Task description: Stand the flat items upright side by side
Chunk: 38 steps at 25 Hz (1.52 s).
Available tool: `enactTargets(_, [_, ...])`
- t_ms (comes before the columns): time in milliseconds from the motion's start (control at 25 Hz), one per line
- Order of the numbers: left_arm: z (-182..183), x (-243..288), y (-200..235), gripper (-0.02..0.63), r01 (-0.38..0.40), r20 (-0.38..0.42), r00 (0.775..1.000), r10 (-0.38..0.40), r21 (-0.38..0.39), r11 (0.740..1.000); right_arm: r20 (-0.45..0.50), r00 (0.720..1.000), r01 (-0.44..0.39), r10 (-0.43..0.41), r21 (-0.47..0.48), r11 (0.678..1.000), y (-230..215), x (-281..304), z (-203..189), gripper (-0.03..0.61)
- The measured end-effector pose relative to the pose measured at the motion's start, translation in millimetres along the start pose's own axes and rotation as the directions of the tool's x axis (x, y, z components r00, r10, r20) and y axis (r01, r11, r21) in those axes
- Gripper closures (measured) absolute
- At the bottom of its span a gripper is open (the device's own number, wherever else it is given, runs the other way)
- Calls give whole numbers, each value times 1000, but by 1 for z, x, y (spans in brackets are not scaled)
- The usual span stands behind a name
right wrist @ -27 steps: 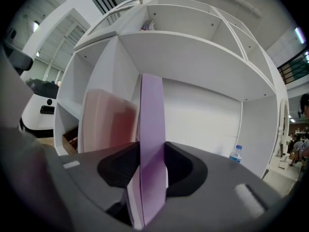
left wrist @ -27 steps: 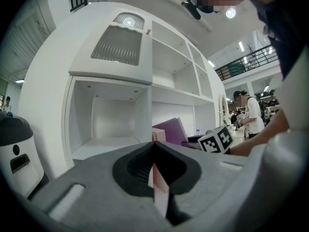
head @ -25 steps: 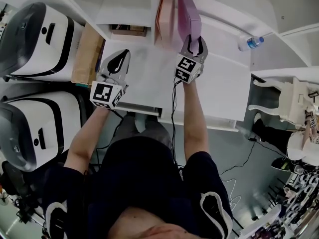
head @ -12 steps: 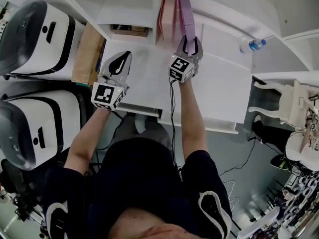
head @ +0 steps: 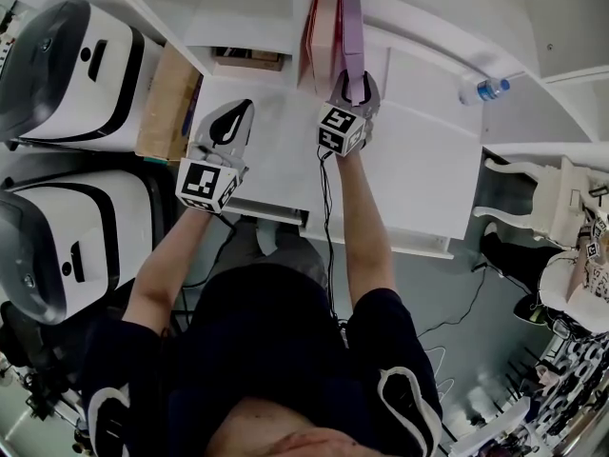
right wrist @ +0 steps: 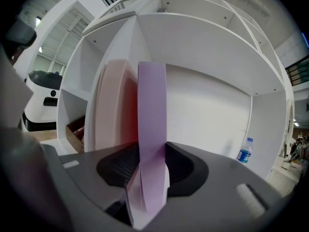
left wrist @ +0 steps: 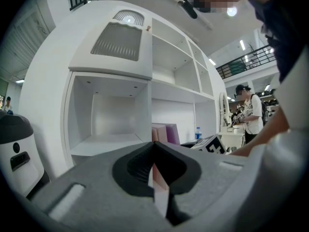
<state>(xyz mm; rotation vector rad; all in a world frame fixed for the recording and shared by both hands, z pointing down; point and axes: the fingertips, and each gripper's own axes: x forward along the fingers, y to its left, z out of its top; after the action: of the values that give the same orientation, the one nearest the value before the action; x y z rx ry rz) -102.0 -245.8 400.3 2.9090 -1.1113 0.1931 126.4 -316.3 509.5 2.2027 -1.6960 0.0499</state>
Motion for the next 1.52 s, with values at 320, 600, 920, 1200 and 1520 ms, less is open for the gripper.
enactTargets(320, [-1,3,0,614,-1,4,1000,1,-5,1000,18,999,-30,30,-20,999,17,-5,-4,408])
enactTargets(600, [-3,3,4,614,-8,0,1000,8,-9,1000,39,997,-72,73,-29,997,28,-4,-3,397])
enactTargets(920, [-6,2,9,614,-14,-4,1000,14,-10,1000,10,992,-124,124,-53,991,32,-5,-7,383])
enactTargets(1200, [-5,4,10,614,-10,-2,1000,10,-6,1000,11,990,-141,142,-64,988,32,-7,-5,382])
enactTargets(1520, [-5,5,12,614,-10,-3,1000,10,-6,1000,26,985,-168,170,-49,985,27,-17,-1,381])
